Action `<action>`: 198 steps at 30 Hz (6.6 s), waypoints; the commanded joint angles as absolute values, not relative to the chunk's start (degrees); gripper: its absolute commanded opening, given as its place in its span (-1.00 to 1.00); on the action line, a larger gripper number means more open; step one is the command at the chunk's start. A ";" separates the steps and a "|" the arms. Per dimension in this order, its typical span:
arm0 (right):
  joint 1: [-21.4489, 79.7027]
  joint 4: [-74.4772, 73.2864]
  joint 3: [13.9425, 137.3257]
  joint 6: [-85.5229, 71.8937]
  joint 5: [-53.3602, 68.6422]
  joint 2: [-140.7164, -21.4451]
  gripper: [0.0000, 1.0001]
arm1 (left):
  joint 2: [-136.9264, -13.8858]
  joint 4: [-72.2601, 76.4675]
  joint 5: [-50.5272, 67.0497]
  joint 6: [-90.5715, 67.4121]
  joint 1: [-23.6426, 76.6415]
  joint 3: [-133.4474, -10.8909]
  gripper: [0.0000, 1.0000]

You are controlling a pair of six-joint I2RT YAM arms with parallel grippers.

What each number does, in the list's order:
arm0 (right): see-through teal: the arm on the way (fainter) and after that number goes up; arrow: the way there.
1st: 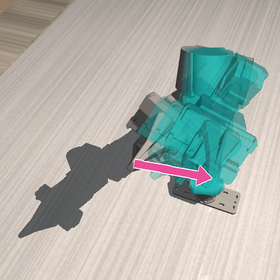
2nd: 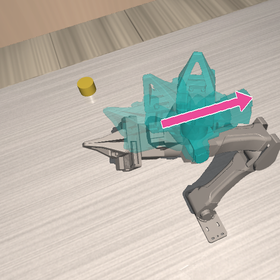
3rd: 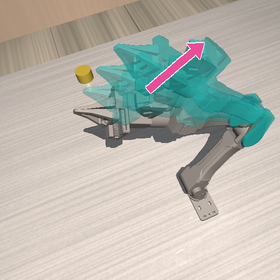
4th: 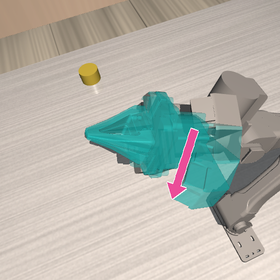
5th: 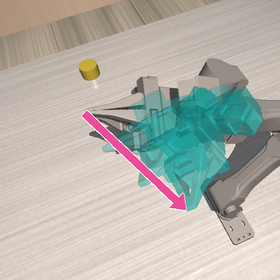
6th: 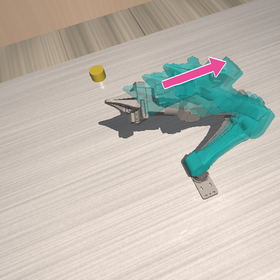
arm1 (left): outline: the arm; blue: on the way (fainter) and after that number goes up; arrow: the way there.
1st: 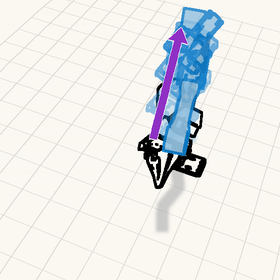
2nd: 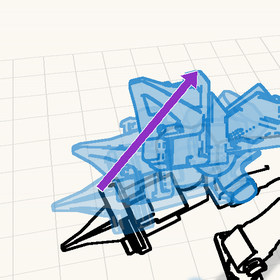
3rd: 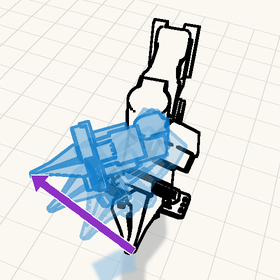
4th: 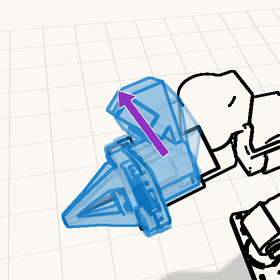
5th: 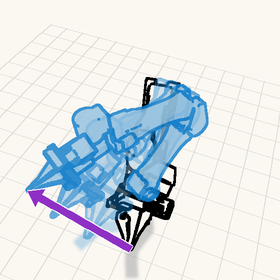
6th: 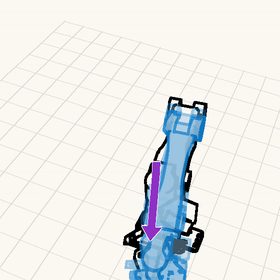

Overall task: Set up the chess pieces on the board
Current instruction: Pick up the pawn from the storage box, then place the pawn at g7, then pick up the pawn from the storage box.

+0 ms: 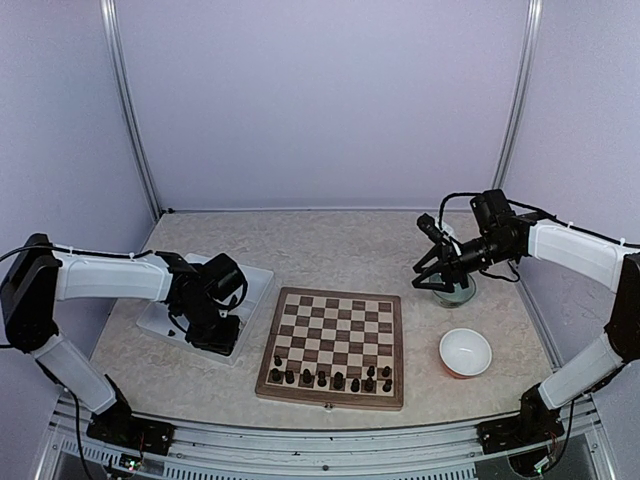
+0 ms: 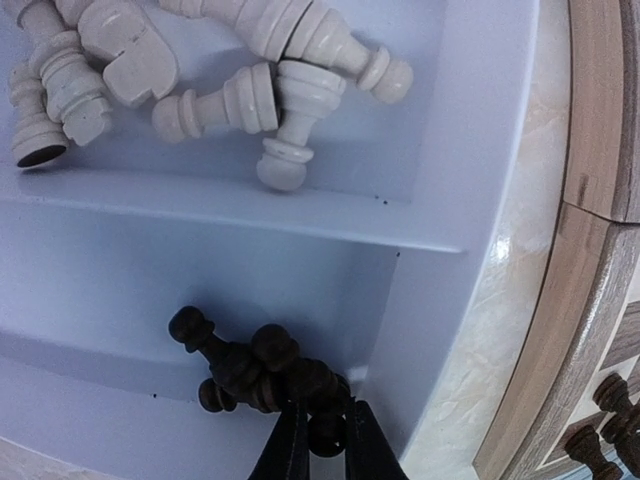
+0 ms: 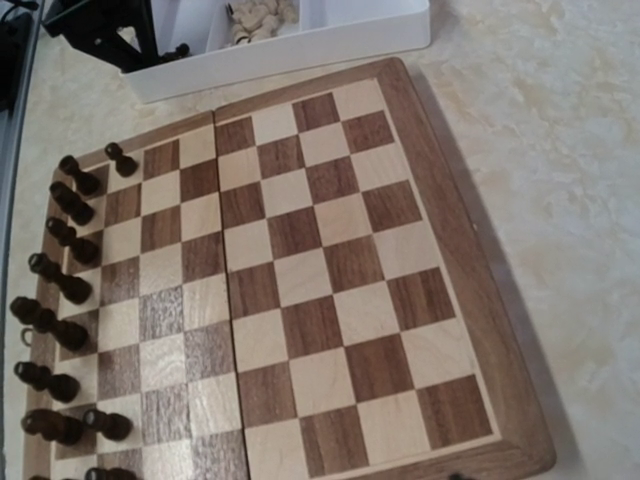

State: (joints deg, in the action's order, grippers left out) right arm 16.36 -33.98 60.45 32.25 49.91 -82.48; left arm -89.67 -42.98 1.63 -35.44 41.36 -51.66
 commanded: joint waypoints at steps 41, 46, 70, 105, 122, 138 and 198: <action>16.61 -32.28 57.74 31.99 49.30 -78.13 0.05 | -109.20 -55.95 1.68 -24.90 61.13 -85.77 -0.88; 16.59 -32.21 57.62 31.97 49.31 -78.15 0.05 | -110.28 -56.95 1.91 -23.94 61.71 -85.72 -0.88; 16.61 -32.36 57.57 31.90 48.96 -77.53 0.05 | -111.72 -58.25 0.42 -23.21 62.27 -85.66 -0.76; 16.70 -32.76 58.55 31.99 49.64 -79.13 0.05 | -87.03 -56.03 -13.08 -37.66 46.03 -67.74 -0.36; 16.70 -32.60 58.16 32.08 48.80 -79.53 0.04 | -86.02 -39.83 -4.46 -36.49 35.60 -52.38 -0.33; 16.70 -32.43 58.15 32.17 49.31 -80.77 0.05 | -91.69 -36.24 -1.30 -36.63 35.51 -49.70 -0.37; 19.26 -35.56 63.07 32.33 47.76 -84.46 0.03 | -87.58 -45.81 -8.39 -33.95 37.10 -56.85 -0.96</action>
